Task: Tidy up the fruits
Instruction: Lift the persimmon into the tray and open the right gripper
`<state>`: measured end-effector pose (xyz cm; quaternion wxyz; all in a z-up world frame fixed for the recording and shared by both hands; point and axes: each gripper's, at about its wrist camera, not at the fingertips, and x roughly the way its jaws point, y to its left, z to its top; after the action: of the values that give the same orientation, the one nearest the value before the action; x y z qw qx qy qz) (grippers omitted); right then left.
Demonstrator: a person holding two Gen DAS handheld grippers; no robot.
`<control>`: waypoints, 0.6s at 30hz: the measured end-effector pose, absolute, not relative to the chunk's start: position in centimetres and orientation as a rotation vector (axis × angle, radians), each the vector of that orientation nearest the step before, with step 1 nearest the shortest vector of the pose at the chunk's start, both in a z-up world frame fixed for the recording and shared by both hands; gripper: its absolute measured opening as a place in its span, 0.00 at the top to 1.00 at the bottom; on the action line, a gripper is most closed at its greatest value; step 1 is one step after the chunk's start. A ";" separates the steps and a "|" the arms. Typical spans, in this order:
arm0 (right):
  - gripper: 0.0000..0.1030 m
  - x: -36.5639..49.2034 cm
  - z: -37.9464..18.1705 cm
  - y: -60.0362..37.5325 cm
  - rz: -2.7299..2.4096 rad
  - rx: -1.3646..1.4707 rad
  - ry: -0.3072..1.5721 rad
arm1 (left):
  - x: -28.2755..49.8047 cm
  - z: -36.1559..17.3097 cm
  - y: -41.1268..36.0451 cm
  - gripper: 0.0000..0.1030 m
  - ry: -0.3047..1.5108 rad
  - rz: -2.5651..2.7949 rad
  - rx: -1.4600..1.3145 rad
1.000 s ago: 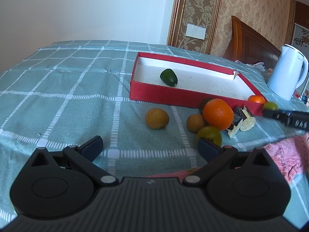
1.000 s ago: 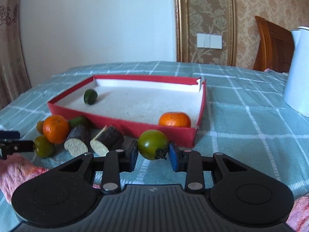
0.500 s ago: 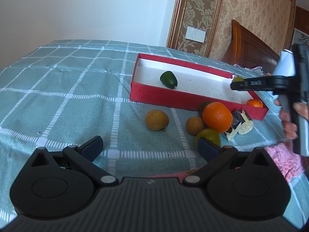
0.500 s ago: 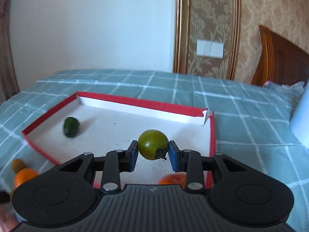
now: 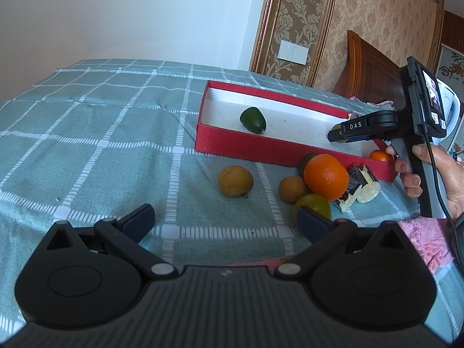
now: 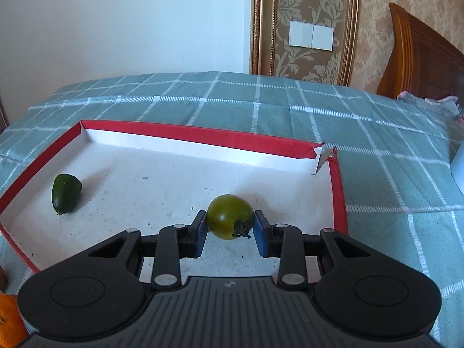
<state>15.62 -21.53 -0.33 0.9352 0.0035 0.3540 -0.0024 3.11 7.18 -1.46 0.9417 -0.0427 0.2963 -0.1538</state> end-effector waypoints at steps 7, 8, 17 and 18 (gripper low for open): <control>0.67 15.6 -0.4 -21.5 -0.003 0.006 0.719 | 3.1 -1.5 7.2 0.00 0.605 -0.313 -0.085; 0.67 15.6 -0.4 -21.5 -0.003 0.004 0.718 | 3.1 -1.5 7.2 0.00 0.605 -0.313 -0.085; 0.63 15.2 -0.2 -21.7 0.005 0.020 0.712 | 3.2 -1.5 7.1 0.00 0.607 -0.311 -0.079; 0.57 15.1 -0.1 -21.8 0.000 0.023 0.707 | 3.2 -1.5 7.1 0.00 0.607 -0.310 -0.077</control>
<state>15.13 -21.84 -0.10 0.9381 0.0113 0.3463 0.0002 3.20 7.11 -1.50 0.9417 -0.0377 0.2978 -0.1522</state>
